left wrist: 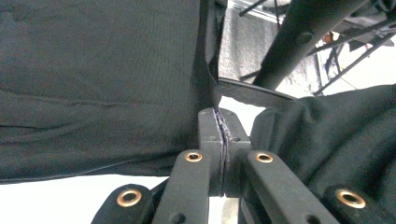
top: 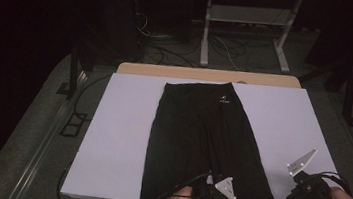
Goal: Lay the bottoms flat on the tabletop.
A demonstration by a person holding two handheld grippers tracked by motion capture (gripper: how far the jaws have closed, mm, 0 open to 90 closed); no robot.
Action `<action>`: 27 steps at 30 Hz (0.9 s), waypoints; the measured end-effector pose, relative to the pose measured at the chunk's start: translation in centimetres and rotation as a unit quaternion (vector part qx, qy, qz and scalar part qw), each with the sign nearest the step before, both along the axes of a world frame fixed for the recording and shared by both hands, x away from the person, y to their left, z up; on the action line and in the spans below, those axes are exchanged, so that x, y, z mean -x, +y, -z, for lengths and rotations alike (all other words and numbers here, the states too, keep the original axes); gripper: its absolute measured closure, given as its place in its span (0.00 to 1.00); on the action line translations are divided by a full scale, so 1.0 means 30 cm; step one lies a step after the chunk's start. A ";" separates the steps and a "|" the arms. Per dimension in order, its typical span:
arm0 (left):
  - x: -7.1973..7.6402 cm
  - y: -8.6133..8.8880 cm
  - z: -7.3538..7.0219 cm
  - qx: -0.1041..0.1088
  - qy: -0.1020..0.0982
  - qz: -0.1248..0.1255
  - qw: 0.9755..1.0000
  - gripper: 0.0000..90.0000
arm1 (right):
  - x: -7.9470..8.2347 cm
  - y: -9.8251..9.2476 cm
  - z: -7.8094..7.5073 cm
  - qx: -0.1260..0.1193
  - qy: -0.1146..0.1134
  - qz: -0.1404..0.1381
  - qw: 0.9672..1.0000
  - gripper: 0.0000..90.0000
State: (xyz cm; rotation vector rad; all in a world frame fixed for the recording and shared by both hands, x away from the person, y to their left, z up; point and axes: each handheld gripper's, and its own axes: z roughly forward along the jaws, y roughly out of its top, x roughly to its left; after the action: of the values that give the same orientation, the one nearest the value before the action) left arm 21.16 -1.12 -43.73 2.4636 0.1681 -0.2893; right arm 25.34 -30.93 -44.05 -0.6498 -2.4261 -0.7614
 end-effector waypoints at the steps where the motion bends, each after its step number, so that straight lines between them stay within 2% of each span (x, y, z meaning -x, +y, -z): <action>1: 0.000 0.000 0.002 0.002 0.004 0.001 1.000 0.98 | 0.005 0.005 0.001 0.003 0.005 -0.009 1.000 0.96; 2: -0.002 0.005 -0.001 0.002 0.002 0.000 1.000 0.95 | 0.007 0.007 0.001 0.003 0.006 -0.013 1.000 0.91; 3: -0.002 0.005 -0.001 0.002 0.002 0.000 1.000 0.89 | 0.007 0.007 0.001 0.003 0.006 -0.013 1.000 0.91; 4: -0.007 0.011 -0.004 0.004 0.002 -0.001 1.000 0.85 | 0.011 0.005 -0.007 0.004 -0.006 -0.010 1.000 0.80; 5: -0.009 0.017 -0.006 0.008 0.001 -0.005 1.000 0.85 | 0.011 0.005 -0.007 0.004 -0.006 -0.010 1.000 0.80; 6: -0.015 0.025 -0.011 0.013 0.002 -0.011 1.000 0.82 | 0.010 0.003 -0.010 0.002 -0.014 -0.007 1.000 0.76; 7: -0.026 0.039 -0.019 0.021 0.002 -0.020 1.000 0.69 | 0.001 -0.004 -0.024 -0.003 -0.029 0.011 1.000 0.70; 8: -0.033 0.048 -0.025 0.026 0.001 -0.026 0.999 0.69 | 0.001 -0.004 -0.024 -0.003 -0.029 0.011 1.000 0.70; 10: -0.055 0.077 -0.043 0.043 -0.001 -0.043 0.998 0.60 | -0.010 -0.007 -0.032 -0.012 -0.038 0.024 0.999 0.65; 12: -0.091 0.121 -0.069 0.068 0.003 -0.067 0.995 0.48 | -0.029 -0.006 -0.044 -0.019 -0.057 0.043 0.997 0.58; 13: -0.091 0.121 -0.069 0.068 0.003 -0.067 0.995 0.46 | -0.029 -0.006 -0.044 -0.019 -0.057 0.043 0.997 0.58; 14: -0.109 0.141 -0.079 0.077 0.004 -0.074 0.994 0.43 | -0.043 0.000 -0.054 -0.020 -0.070 0.054 0.996 0.53; 15: -0.118 0.152 -0.084 0.083 0.004 -0.079 0.993 0.43 | -0.043 0.000 -0.054 -0.020 -0.070 0.054 0.996 0.53; 16: -0.144 0.181 -0.098 0.094 0.004 -0.092 0.991 0.39 | -0.054 0.005 -0.062 -0.022 -0.082 0.061 0.995 0.49; 17: -0.144 0.181 -0.098 0.094 0.004 -0.092 0.991 0.38 | -0.054 0.005 -0.062 -0.022 -0.082 0.061 0.995 0.49; 18: -0.158 0.198 -0.105 0.100 0.002 -0.100 0.990 0.35 | -0.067 0.009 -0.070 -0.025 -0.093 0.077 0.992 0.45; 20: -0.174 0.219 -0.114 0.107 -0.003 -0.111 0.988 0.33 | -0.071 0.010 -0.072 -0.027 -0.094 0.078 0.992 0.44; 21: -0.186 0.232 -0.120 0.112 -0.005 -0.116 0.987 0.29 | -0.083 0.014 -0.080 -0.028 -0.109 0.089 0.990 0.36; 23: -0.205 0.249 -0.129 0.117 -0.003 -0.124 0.985 0.28 | -0.088 0.016 -0.082 -0.030 -0.110 0.093 0.989 0.34; 24: -0.218 0.260 -0.134 0.121 -0.004 -0.131 0.984 0.26 | -0.103 0.023 -0.091 -0.030 -0.124 0.103 0.986 0.25; 25: -0.231 0.273 -0.140 0.126 -0.004 -0.137 0.983 0.26 | -0.103 0.023 -0.091 -0.030 -0.124 0.103 0.986 0.25; 26: -0.259 0.299 -0.152 0.136 -0.003 -0.150 0.979 0.23 | -0.123 0.031 -0.098 -0.034 -0.133 0.113 0.984 0.18; 27: -0.259 0.299 -0.152 0.136 -0.003 -0.150 0.979 0.21 | -0.123 0.031 -0.098 -0.034 -0.133 0.113 0.984 0.18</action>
State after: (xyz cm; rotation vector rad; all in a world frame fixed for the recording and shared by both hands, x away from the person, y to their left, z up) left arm 28.95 7.87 -39.18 2.1323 0.4611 -0.1620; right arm 29.04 -30.00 -41.10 -0.8533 -2.5780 -1.0790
